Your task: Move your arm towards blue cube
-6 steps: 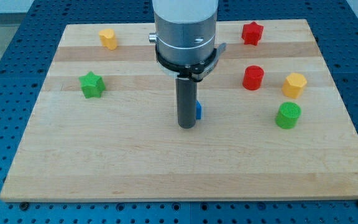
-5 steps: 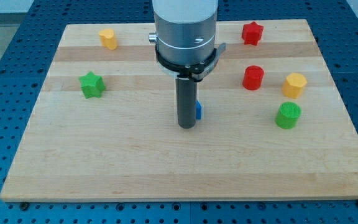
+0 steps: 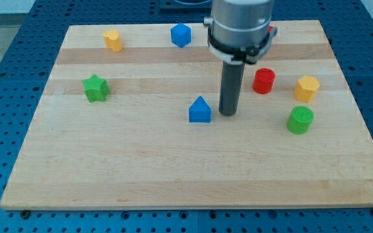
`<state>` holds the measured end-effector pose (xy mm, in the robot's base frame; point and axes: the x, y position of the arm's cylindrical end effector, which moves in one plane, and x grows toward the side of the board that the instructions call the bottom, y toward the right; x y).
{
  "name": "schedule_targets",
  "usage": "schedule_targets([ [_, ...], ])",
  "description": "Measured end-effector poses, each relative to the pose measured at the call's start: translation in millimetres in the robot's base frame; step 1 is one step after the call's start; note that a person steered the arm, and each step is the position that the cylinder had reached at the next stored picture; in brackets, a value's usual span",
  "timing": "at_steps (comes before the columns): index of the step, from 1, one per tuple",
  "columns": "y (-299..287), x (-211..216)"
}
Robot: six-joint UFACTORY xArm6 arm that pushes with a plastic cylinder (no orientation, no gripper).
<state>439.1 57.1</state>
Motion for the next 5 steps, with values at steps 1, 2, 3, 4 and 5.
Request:
schedule_targets([
  [1, -86, 4],
  [2, -151, 18],
  [3, -99, -6],
  [4, -60, 10],
  [5, -84, 47],
])
